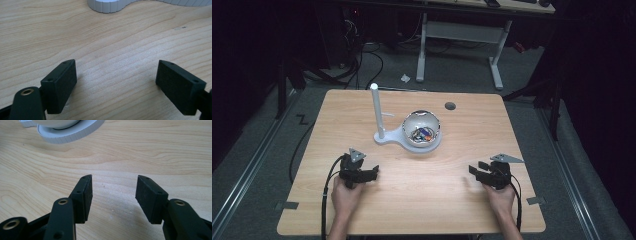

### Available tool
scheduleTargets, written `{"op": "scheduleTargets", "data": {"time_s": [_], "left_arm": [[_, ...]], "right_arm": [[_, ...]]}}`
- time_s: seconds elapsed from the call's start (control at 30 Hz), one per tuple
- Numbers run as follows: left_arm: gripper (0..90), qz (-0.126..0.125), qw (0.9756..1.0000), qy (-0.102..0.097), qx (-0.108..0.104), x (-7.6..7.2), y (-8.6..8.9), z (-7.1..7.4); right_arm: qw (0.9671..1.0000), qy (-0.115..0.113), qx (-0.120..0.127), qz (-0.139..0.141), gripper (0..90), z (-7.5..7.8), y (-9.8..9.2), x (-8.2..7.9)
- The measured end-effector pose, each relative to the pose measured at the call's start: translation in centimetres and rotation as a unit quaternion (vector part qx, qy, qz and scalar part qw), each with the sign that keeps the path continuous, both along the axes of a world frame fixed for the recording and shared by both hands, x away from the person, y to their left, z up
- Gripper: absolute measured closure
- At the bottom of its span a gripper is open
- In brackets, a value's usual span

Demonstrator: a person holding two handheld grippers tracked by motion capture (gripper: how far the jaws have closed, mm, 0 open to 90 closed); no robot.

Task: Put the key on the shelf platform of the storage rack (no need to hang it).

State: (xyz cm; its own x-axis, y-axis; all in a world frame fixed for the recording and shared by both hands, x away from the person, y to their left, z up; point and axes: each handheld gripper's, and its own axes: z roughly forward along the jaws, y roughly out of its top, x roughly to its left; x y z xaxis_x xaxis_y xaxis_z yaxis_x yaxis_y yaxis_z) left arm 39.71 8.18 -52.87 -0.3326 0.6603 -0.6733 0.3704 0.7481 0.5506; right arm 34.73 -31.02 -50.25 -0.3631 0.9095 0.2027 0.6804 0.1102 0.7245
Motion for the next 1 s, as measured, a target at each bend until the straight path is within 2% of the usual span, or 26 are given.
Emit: {"op": "scheduleTargets", "data": {"time_s": [0.1,0.27,0.57,0.63,0.73,1.0], "left_arm": [[17.4,0.000,1.0000,0.000,0.000,0.0,0.0,0.0],[17.4,0.000,1.0000,0.000,0.000,0.0,0.0,0.0],[17.4,0.000,1.0000,0.000,0.000,0.0,0.0,0.0],[17.4,0.000,1.0000,0.000,0.000,0.0,0.0,0.0],[17.4,0.001,1.0000,0.000,0.000,0.0,0.0,0.0],[17.4,0.001,1.0000,0.000,0.000,0.0,0.0,0.0]], "right_arm": [[1.0000,0.002,-0.003,-0.002,46.7,-0.3,0.2,0.1],[0.9994,-0.002,-0.035,0.005,43.7,-0.9,1.2,0.3],[0.9978,-0.004,-0.065,0.008,43.0,-1.6,2.7,0.7],[0.9968,-0.006,-0.079,0.006,43.0,-1.6,3.0,0.7],[0.9934,-0.016,-0.113,0.011,42.2,-1.7,3.6,0.6],[0.9938,-0.012,-0.110,0.006,39.7,-1.7,3.6,0.7]]}}
